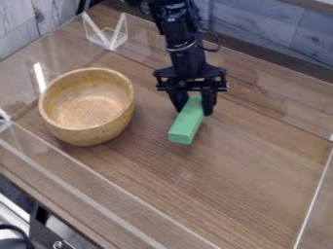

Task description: Move green stick from inside the wooden bowl to the table next to it

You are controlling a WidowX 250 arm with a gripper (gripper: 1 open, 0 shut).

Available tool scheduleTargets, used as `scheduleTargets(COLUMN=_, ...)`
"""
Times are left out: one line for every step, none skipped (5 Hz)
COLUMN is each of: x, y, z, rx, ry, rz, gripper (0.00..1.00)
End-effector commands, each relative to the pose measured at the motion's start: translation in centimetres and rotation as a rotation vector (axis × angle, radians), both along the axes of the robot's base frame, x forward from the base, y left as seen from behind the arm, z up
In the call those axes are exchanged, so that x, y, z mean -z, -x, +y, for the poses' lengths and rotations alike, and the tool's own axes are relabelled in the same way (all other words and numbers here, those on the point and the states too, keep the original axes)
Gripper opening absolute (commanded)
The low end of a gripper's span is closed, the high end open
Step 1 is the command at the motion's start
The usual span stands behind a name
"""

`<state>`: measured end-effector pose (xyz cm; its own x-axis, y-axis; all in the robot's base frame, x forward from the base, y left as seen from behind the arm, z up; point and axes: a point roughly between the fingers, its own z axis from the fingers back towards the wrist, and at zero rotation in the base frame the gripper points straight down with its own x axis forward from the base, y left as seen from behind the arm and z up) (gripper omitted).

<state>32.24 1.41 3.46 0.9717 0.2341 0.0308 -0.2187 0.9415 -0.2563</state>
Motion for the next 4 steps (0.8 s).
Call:
scheduleTargets(x=-2.4, y=0.3, z=0.5, rx=-0.052, ry=-0.007, rz=-0.054, gripper=0.0)
scheduleTargets(x=-3.0, y=1.0, z=1.0, rx=-0.1, ry=-0.006, rz=-0.056, gripper=0.0)
scheduleTargets(x=-3.2, y=2.4, z=0.5, rx=-0.022, ry=-0.005, rz=-0.053, gripper=0.0)
scheduleTargets(x=-2.9, y=3.7, z=-0.1, rx=0.068, ry=-0.009, rz=-0.04, gripper=0.0)
